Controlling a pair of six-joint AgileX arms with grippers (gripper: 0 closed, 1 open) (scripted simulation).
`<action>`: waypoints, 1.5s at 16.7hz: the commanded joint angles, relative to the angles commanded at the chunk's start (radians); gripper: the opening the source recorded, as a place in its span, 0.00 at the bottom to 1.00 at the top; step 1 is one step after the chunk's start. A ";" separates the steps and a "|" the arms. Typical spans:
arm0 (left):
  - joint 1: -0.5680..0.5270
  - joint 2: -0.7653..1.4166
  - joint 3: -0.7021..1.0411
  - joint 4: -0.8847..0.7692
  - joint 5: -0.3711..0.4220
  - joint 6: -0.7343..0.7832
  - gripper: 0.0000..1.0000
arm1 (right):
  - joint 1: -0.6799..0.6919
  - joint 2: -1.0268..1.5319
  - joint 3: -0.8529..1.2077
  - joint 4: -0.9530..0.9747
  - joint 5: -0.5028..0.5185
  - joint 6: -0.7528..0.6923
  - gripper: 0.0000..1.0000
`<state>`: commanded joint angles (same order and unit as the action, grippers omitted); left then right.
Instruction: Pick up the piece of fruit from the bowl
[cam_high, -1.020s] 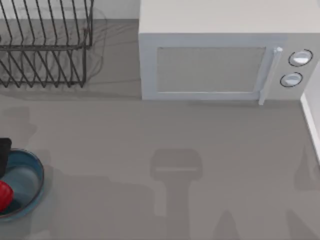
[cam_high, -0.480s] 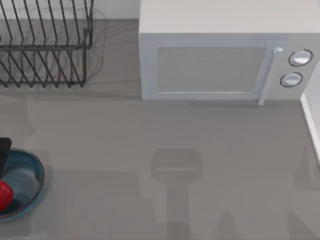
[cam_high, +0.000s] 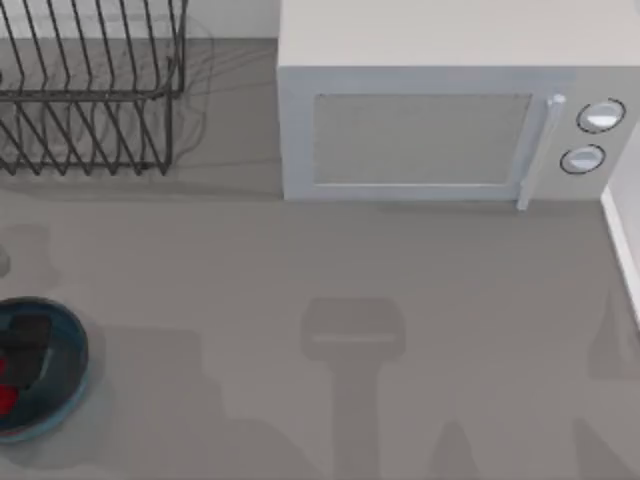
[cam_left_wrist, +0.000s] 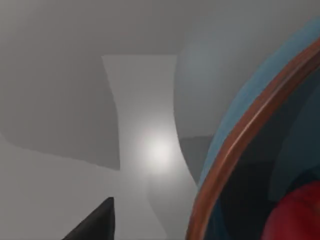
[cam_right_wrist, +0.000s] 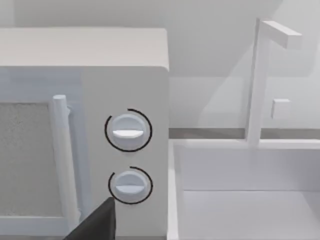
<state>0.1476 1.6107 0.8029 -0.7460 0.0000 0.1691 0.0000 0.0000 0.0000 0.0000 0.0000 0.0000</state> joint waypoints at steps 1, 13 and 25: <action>0.001 0.016 -0.022 0.032 0.000 0.001 1.00 | 0.000 0.000 0.000 0.000 0.000 0.000 1.00; 0.002 0.035 -0.047 0.065 0.000 0.001 0.55 | 0.000 0.000 0.000 0.000 0.000 0.000 1.00; 0.002 0.035 -0.047 0.065 0.000 0.001 0.00 | 0.000 0.000 0.000 0.000 0.000 0.000 1.00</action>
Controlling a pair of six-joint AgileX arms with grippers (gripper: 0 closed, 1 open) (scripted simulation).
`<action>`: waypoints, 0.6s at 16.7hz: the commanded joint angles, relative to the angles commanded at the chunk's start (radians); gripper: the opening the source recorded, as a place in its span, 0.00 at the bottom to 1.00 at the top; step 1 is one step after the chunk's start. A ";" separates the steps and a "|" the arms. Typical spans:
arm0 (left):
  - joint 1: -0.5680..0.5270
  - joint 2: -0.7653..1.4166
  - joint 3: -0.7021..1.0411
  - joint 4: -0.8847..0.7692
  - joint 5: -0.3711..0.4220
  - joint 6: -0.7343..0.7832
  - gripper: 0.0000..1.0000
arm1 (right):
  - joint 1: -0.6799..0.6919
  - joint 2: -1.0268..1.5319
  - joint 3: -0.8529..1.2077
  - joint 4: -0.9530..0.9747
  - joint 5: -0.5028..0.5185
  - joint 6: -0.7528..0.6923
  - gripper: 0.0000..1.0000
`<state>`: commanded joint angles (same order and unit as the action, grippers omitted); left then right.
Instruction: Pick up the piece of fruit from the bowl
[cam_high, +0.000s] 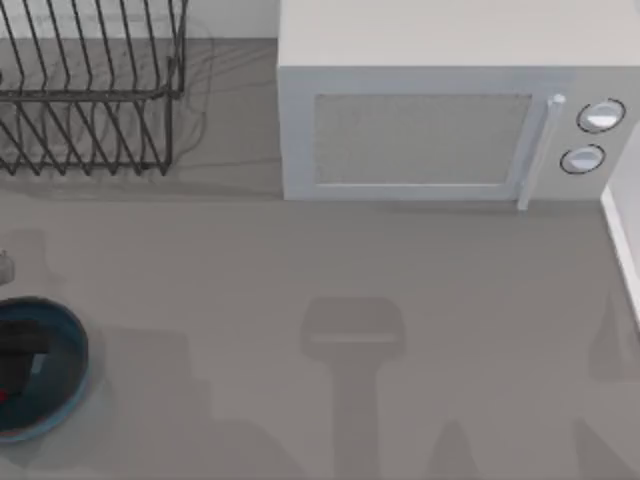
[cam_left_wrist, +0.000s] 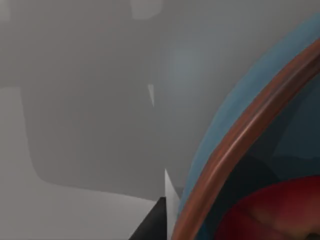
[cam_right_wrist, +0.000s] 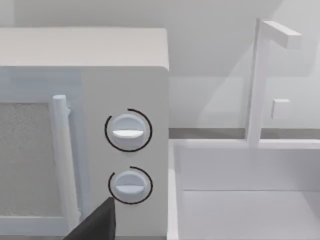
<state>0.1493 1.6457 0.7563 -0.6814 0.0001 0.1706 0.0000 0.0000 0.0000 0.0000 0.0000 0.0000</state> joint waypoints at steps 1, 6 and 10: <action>0.000 0.000 0.000 0.000 0.000 0.000 0.00 | 0.000 0.000 0.000 0.000 0.000 0.000 1.00; -0.003 -0.026 0.032 -0.033 0.035 -0.017 0.00 | 0.000 0.000 0.000 0.000 0.000 0.000 1.00; -0.003 -0.020 0.182 -0.187 0.035 -0.017 0.00 | 0.000 0.000 0.000 0.000 0.000 0.000 1.00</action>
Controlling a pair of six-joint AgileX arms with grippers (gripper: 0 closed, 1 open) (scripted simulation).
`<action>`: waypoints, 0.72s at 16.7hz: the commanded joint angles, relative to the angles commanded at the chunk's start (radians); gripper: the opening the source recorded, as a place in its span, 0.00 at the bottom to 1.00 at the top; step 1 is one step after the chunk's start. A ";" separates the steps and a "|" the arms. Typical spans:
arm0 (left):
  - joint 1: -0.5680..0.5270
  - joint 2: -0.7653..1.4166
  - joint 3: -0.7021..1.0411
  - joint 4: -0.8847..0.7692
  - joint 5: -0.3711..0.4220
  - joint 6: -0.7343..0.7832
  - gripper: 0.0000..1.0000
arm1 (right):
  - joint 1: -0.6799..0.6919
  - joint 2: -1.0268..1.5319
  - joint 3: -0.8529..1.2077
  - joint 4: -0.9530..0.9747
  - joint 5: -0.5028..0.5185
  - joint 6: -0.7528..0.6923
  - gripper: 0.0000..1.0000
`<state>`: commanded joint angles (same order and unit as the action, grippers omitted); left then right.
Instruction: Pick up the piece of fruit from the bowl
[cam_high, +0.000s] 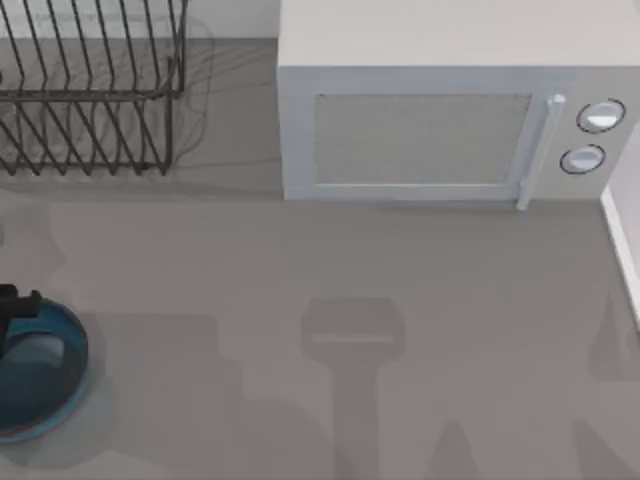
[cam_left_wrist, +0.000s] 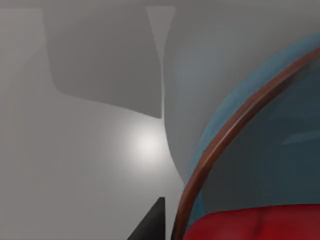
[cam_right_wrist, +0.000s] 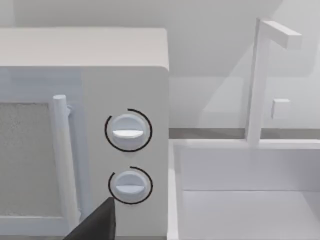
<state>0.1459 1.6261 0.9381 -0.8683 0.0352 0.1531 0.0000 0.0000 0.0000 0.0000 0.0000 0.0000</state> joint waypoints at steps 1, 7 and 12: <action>-0.001 0.000 0.063 -0.064 0.000 -0.001 0.00 | 0.000 0.000 0.000 0.000 0.000 0.000 1.00; -0.007 -0.033 0.518 -0.583 0.000 -0.007 0.00 | 0.000 0.000 0.000 0.000 0.000 0.000 1.00; -0.013 -0.080 0.763 -0.839 -0.001 -0.014 0.00 | 0.000 0.000 0.000 0.000 0.000 0.000 1.00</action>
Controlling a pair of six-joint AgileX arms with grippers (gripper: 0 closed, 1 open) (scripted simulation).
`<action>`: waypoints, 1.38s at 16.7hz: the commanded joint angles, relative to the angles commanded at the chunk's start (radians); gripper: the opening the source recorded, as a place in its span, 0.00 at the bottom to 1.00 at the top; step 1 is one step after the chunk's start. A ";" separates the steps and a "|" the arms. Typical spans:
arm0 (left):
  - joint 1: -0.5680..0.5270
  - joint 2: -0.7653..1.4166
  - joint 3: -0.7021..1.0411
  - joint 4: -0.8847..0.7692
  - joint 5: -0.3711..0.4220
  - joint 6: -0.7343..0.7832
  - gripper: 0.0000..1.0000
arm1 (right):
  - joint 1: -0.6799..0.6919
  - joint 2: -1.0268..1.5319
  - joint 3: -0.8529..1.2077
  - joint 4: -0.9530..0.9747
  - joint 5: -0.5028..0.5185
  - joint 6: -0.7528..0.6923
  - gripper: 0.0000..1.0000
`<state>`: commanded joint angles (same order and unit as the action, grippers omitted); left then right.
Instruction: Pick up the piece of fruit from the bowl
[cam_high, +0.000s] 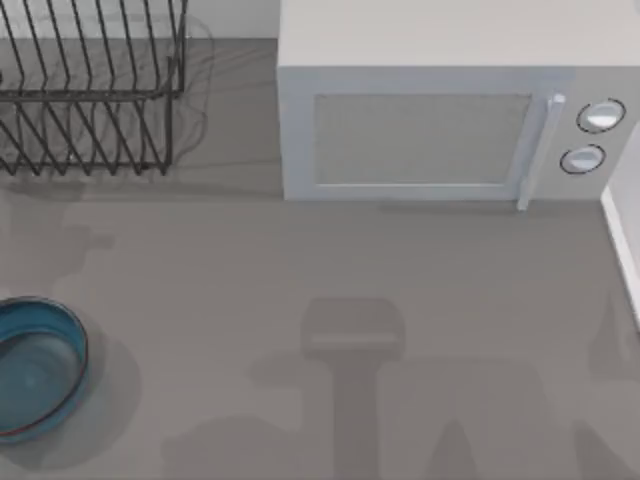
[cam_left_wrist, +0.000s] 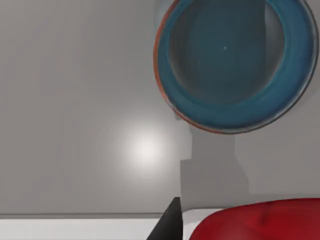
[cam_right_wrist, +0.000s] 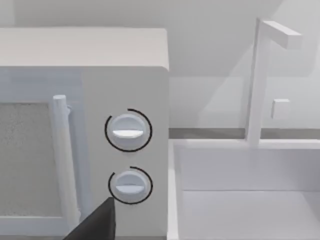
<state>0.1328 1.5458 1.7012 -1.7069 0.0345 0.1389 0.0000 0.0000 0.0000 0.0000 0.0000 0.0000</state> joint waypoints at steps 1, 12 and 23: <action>-0.001 -0.006 0.019 -0.019 0.000 -0.001 0.00 | 0.000 0.000 0.000 0.000 0.000 0.000 1.00; -0.161 0.149 0.128 0.010 -0.008 -0.162 0.00 | 0.000 0.000 0.000 0.000 0.000 0.000 1.00; -0.748 0.594 0.380 0.194 -0.032 -0.726 0.00 | 0.000 0.000 0.000 0.000 0.000 0.000 1.00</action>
<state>-0.6156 2.1394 2.0816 -1.5134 0.0026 -0.5870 0.0000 0.0000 0.0000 0.0000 0.0000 0.0000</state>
